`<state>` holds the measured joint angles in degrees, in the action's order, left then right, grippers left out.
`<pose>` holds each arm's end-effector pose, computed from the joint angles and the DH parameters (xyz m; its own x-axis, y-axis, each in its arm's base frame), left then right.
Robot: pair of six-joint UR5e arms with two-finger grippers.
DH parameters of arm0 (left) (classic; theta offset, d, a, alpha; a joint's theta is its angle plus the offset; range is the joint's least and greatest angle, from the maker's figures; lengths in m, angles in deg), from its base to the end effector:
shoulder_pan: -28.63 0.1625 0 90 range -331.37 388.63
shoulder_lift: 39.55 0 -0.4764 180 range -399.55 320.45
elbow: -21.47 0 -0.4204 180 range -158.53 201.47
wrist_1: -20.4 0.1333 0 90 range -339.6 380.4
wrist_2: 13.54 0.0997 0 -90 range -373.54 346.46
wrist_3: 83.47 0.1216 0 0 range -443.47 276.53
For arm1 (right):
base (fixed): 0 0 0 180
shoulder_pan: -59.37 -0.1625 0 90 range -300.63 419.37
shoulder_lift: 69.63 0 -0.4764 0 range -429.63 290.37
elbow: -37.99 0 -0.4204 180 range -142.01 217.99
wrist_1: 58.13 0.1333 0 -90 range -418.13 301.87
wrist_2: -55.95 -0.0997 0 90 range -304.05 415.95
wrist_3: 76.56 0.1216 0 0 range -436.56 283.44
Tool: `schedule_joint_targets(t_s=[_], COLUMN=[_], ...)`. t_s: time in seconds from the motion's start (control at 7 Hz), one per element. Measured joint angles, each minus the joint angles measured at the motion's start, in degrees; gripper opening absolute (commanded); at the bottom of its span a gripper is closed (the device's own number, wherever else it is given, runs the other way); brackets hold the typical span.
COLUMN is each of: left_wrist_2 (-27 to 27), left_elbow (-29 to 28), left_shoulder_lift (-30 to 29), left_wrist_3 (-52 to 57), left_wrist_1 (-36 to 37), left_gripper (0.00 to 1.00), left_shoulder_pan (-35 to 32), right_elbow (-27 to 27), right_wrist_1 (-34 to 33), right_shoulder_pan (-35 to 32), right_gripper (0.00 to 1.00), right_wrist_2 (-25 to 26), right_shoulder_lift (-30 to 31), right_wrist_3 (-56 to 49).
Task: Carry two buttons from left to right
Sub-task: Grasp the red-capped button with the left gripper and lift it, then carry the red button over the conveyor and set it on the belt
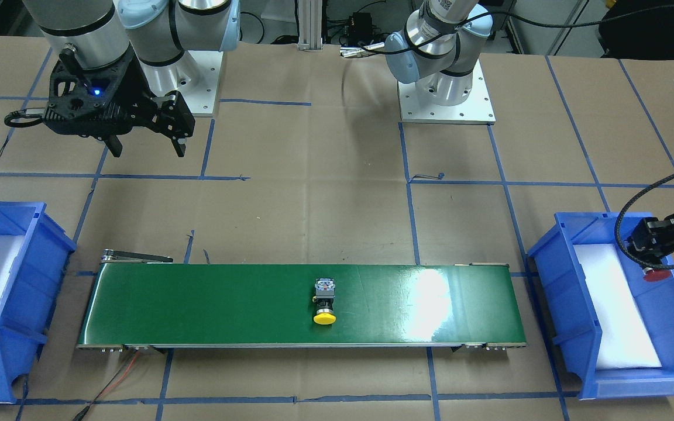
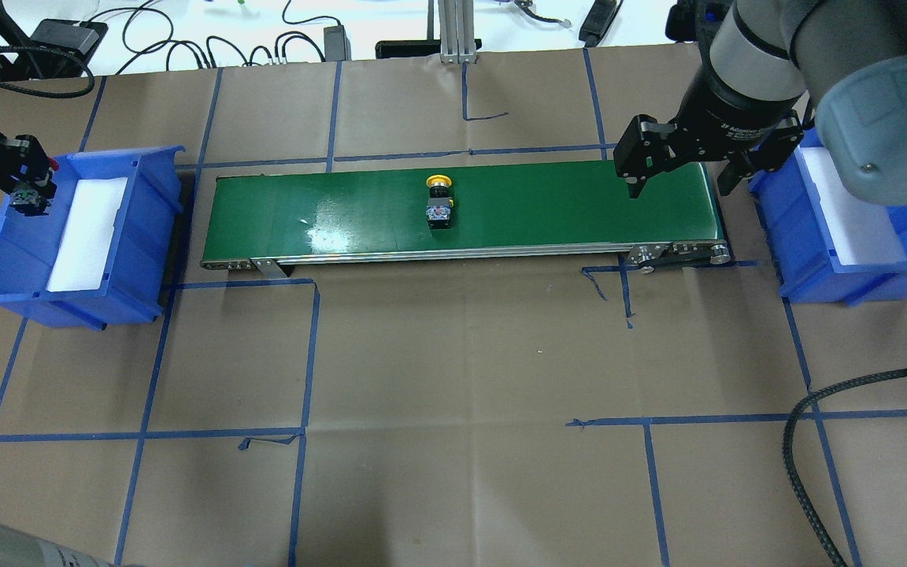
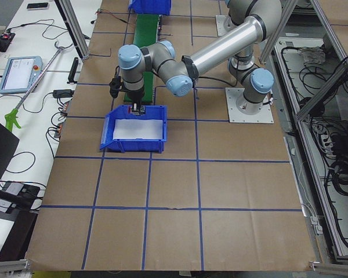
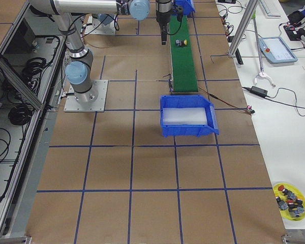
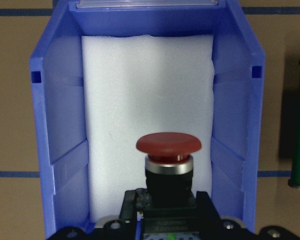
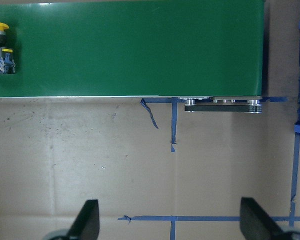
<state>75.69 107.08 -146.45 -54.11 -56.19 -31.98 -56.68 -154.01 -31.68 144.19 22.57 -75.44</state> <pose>0.2017 -0.6330 0.4073 -1.0000 -0.0004 0.0040 -0.0005 0.9998 -0.0203 0.1463 -0.5059 0.5050 -0.9995 -0.0006 -0.0318 0.0012 0.9983 -0.0589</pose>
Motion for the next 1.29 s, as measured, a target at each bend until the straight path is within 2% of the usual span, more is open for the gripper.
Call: schedule_joint_targets(t_s=[0.86, 1.29], left_wrist_2=[0.01, -0.18], left_elbow=[1.24, 2.10], left_shoulder_lift=[1.47, -0.47], left_wrist_3=[-13.75, -17.10], left_wrist_1=[-0.73, -0.08], left_gripper=[0.06, 0.06], left_shoulder_pan=[-17.53, -21.53], right_elbow=[-0.11, -0.39], right_wrist_1=[-0.01, 0.00], right_shoulder_pan=[0.00, 0.00], right_gripper=[1.00, 1.00], right_wrist_2=[0.00, 0.00], right_shoulder_lift=[-0.09, -0.09], right_wrist_3=[-0.07, -0.05])
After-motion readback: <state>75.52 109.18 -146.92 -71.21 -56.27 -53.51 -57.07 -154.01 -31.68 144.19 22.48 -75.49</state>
